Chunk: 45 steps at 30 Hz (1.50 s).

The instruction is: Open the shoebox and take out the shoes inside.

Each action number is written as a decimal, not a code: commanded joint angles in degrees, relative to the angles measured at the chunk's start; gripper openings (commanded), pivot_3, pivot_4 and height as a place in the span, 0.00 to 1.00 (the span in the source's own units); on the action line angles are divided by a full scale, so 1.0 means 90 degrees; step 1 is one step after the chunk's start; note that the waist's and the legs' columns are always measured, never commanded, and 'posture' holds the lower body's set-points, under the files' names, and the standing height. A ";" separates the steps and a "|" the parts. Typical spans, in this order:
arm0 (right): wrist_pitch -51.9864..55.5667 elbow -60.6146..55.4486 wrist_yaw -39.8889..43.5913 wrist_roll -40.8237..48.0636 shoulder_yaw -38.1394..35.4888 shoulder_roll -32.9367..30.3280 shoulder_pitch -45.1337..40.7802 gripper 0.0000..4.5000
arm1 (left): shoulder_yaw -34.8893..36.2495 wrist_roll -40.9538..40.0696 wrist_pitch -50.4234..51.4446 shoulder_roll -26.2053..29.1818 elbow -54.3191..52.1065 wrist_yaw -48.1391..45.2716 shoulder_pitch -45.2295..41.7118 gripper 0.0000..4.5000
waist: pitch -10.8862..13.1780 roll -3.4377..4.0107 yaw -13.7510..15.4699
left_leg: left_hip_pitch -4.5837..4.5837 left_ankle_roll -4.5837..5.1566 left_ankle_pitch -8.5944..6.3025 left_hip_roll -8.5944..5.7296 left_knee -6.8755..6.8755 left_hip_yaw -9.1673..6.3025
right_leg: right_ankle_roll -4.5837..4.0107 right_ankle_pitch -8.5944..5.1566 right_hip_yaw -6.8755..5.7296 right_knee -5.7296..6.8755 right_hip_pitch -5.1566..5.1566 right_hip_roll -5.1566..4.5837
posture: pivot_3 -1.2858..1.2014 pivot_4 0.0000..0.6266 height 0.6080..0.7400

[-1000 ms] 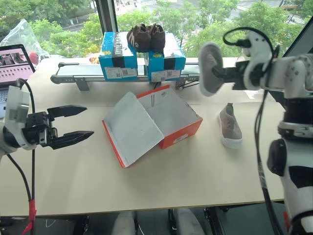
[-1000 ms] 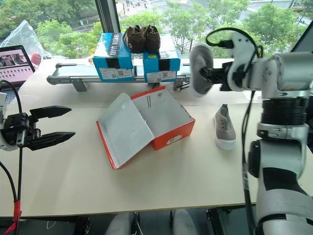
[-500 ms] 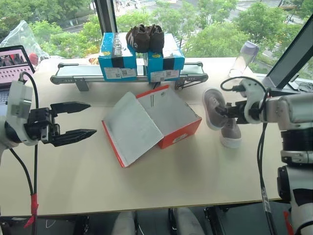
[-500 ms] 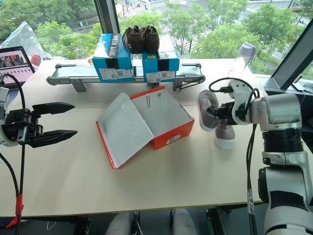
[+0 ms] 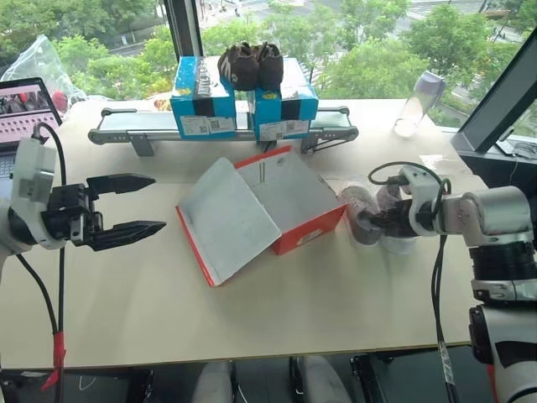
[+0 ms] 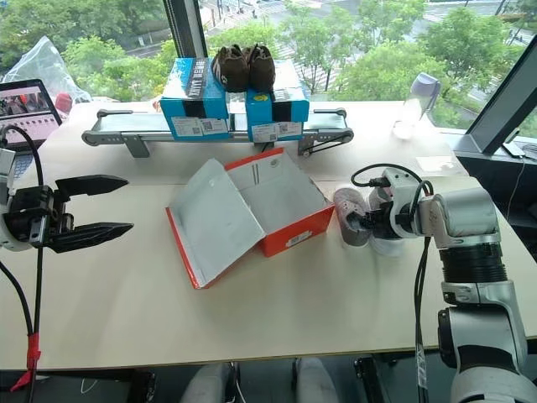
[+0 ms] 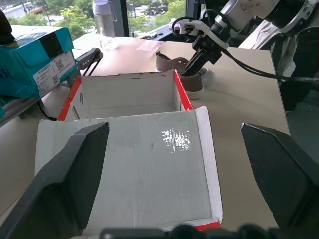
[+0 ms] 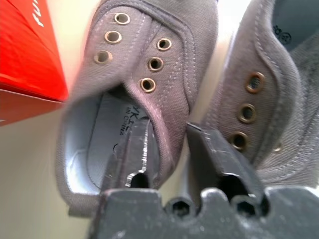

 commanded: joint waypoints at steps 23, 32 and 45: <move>-0.3184 -0.3172 -0.0477 0.0466 -0.3088 0.0690 0.1992 1.00 | 0.0110 -0.0060 0.0156 -0.1311 0.0084 0.2457 -0.0757 1.00 | -0.0002 -0.0006 0.0173 | 0.0022 0.0002 0.0000 0.0000 0.0020 -0.0002 | 0.0013 0.0002 0.0003 0.0009 0.0030 0.0001 | 0.52 0.24 1.00; -0.5356 -0.4550 -0.1160 -0.0225 -0.2901 0.2155 0.4913 1.00 | 0.0243 0.1489 -0.0714 -0.3563 -0.1334 0.5888 0.0907 1.00 | -0.0015 -0.0010 0.0126 | 0.0056 0.0003 -0.0004 -0.0004 0.0011 0.0017 | 0.0027 0.0010 0.0038 0.0002 0.0054 -0.0001 | 0.52 0.24 1.00; -0.6513 -0.5145 -0.1812 -0.1244 -0.1241 0.3230 0.6847 1.00 | -0.1745 0.4312 -0.1440 -0.4766 -0.2102 0.7473 0.3552 1.00 | -0.0052 0.0049 0.0052 | 0.0077 -0.0063 -0.0048 0.0091 -0.0012 0.0001 | -0.0024 0.0002 0.0003 -0.0166 0.0119 0.0016 | 0.52 0.24 1.00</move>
